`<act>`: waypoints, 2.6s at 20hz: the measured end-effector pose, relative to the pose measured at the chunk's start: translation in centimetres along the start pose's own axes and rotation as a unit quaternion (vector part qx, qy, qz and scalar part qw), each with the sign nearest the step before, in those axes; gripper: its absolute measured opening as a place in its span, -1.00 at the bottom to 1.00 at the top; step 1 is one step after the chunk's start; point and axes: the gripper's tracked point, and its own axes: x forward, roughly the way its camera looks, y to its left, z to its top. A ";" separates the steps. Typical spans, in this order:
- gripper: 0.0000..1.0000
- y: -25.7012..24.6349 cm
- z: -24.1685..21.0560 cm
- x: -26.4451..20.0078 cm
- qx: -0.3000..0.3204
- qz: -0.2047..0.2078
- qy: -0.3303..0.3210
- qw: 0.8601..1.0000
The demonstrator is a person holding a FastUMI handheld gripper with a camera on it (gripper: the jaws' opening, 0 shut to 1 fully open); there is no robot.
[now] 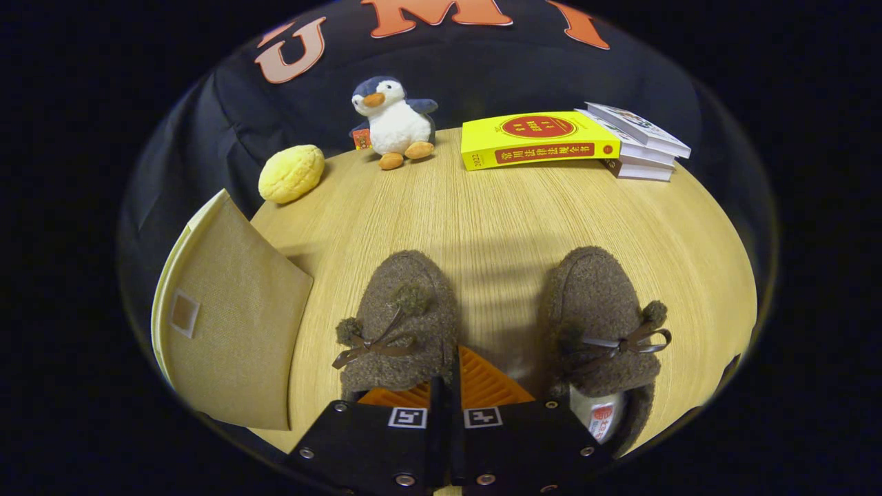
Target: Open the storage box then place both shoes into the box .Put the left shoe in first, then the right shoe, with the right side of both shoes facing outward in a uniform manner.
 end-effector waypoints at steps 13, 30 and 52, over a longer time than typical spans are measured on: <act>-0.90 11.4 9.5 -10.4 0.045 0.048 -0.073 0.995; -0.90 30.2 3.0 -4.6 -0.032 0.048 0.043 0.997; -0.05 33.9 -1.9 -5.9 -0.042 0.168 0.148 0.974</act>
